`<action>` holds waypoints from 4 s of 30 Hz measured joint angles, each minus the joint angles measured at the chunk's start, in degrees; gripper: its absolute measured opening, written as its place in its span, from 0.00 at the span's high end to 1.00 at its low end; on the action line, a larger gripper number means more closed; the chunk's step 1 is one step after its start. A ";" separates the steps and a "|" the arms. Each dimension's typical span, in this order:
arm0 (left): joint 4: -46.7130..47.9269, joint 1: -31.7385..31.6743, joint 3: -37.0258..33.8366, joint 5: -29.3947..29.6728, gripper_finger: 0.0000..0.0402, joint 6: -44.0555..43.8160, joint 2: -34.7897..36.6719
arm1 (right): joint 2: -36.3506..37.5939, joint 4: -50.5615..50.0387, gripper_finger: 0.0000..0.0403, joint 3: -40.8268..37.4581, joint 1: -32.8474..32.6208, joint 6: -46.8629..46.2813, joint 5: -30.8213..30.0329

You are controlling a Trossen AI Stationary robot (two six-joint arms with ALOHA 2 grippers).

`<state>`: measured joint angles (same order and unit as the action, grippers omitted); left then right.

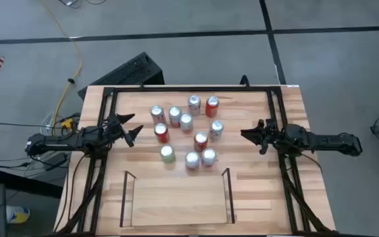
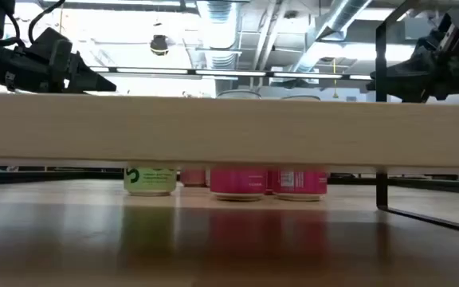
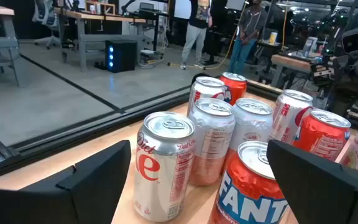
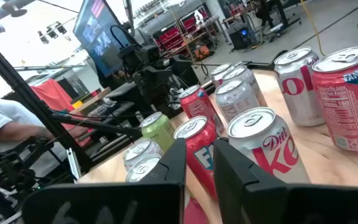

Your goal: Place canned beverage on shelf

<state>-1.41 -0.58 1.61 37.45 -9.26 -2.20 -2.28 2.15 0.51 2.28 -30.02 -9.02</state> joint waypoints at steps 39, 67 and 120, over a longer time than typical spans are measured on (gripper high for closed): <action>0.00 0.00 0.00 0.02 0.10 0.00 -0.01 | -0.02 0.00 0.84 -0.02 0.00 0.02 0.00; -2.16 -0.22 -0.09 -0.79 0.10 -4.14 0.00 | -0.01 0.00 0.84 -0.01 0.00 0.00 0.00; -4.45 -0.26 0.00 -1.14 0.10 -43.60 0.00 | -0.23 11.99 0.82 9.28 0.22 -0.03 -7.34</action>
<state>-5.86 -0.84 1.61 36.31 -52.86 -2.20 -2.52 14.14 9.79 2.50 -30.05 -16.35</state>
